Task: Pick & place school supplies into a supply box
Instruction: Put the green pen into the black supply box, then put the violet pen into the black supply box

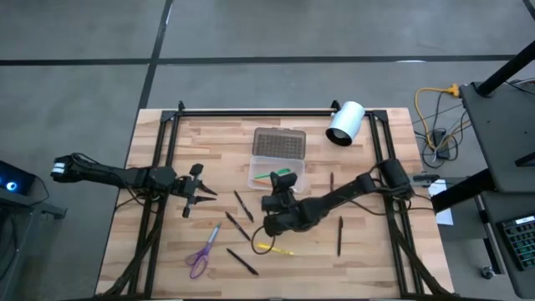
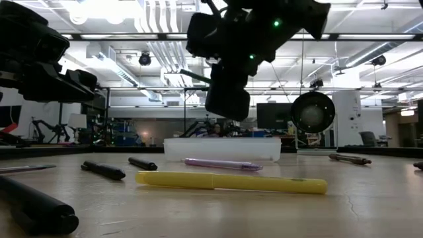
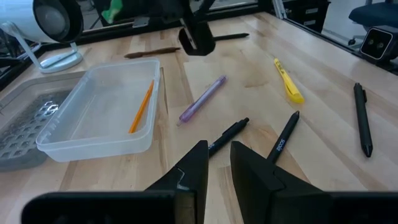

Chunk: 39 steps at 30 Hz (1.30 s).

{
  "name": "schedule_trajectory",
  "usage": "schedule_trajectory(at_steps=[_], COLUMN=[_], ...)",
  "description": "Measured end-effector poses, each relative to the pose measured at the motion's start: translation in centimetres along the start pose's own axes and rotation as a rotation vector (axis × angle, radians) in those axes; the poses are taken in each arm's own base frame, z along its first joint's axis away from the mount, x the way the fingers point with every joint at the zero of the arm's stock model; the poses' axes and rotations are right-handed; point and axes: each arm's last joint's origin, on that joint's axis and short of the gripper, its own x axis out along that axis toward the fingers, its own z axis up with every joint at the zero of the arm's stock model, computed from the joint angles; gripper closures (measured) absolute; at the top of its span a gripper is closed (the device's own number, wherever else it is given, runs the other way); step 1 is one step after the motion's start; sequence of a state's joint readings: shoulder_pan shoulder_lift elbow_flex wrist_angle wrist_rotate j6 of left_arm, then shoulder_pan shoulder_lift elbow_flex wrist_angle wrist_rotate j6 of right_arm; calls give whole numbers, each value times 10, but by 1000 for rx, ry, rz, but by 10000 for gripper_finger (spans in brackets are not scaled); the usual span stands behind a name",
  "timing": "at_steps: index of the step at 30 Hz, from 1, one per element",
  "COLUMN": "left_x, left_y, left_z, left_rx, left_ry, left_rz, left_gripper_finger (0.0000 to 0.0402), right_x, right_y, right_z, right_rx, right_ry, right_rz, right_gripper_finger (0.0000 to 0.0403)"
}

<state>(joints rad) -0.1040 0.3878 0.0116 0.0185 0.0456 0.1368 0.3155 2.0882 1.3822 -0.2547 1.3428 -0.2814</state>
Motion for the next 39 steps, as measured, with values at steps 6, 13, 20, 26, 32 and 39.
schedule_trajectory(at_steps=[6, 13, 20, 26, 32, 39], left_x=[0, 0, 0, 0, 0, 0], left_y=[0, 0, 0, 0, 0, 0], left_z=[0, 0, 0, 0, 0, 0], left_rx=[0, 0, 0, 0, 0, 0], left_ry=[0, 0, 0, 0, 0, -1], left_rz=[0, 0, 0, 0, 0, 0], left_gripper_finger=[348, 348, 348, 348, 348, 348], right_x=[9, 20, 23, 22, 23, 22], right_y=[2, 8, 11, 10, 11, 11], right_z=[-7, -16, -24, -24, -24, -24], right_rx=[37, 112, 49, 42, 84, 94], right_ry=[25, 42, 56, 52, 55, 54], right_rz=[-7, 67, 93, 99, 98, 98], right_gripper_finger=[390, 390, 380, 348, 333, 331])
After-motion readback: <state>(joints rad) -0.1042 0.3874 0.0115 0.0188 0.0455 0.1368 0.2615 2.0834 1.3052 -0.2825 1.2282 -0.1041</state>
